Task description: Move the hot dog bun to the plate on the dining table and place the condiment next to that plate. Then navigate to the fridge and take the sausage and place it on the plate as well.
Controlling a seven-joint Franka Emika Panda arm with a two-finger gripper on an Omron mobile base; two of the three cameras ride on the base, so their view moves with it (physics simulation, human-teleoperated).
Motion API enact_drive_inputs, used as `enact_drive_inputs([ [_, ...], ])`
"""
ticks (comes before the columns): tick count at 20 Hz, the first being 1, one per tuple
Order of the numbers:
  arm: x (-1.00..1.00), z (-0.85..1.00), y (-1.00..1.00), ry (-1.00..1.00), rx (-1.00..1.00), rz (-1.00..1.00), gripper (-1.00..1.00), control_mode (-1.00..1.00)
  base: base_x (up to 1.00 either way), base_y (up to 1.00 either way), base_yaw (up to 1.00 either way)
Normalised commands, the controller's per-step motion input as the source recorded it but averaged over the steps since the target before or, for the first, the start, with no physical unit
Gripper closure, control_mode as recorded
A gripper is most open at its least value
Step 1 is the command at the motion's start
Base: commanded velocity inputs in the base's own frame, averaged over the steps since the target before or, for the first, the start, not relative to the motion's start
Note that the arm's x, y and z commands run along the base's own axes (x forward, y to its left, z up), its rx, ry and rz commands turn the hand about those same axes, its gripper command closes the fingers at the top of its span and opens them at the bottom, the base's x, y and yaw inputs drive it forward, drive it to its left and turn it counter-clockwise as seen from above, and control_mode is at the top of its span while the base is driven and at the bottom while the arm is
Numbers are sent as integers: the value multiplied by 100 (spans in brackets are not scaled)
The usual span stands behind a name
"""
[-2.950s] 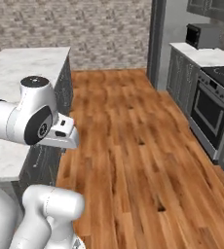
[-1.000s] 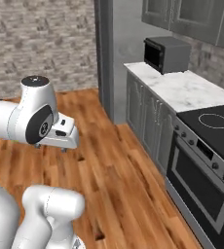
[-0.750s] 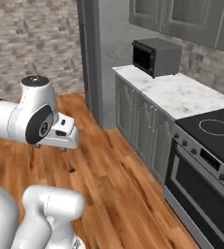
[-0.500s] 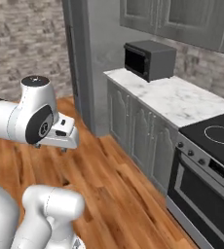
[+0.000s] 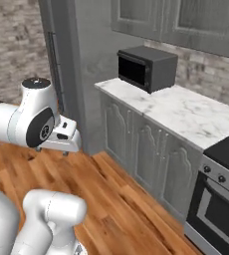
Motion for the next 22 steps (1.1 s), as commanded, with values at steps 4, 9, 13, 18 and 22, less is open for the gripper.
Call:
enact_drive_inputs([
  [4, 0, 0, 0, 0, 0, 0, -100, 100, 86, 97, -31],
  [9, 0, 0, 0, 0, 0, 0, -100, 100, 84, 95, -30],
  [13, 0, 0, 0, 0, 0, 0, -100, 100, 72, 92, -28],
  [18, 0, 0, 0, 0, 0, 0, -100, 100, 60, 95, -26],
  [22, 0, 0, 0, 0, 0, 0, -100, 100, 54, 100, -28],
])
